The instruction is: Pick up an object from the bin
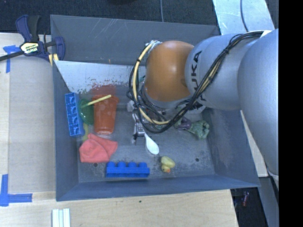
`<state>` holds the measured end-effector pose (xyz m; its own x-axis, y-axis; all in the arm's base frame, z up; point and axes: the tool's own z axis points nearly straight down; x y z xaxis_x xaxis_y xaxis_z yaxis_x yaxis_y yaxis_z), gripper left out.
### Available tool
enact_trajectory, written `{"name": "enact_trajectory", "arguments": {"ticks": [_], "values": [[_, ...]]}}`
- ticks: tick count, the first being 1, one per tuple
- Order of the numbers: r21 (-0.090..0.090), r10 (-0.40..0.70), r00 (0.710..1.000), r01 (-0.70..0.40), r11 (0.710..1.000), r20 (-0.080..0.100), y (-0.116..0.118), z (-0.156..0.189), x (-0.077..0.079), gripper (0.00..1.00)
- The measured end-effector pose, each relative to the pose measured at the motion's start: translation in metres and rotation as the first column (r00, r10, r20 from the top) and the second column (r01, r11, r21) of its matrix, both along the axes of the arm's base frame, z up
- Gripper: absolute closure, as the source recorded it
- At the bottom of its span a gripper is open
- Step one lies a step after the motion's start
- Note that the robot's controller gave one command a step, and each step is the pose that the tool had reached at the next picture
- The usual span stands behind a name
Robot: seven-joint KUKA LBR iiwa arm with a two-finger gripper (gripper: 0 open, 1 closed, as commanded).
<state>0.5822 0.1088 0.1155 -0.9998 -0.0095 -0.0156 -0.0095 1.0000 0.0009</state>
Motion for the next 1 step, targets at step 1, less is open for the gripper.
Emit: {"name": "enact_trajectory", "arguments": {"ticks": [1], "values": [[0.001,-0.063,0.998,0.063,0.998,-0.004,0.0715,-0.0270,-0.0214,0.00]]}}
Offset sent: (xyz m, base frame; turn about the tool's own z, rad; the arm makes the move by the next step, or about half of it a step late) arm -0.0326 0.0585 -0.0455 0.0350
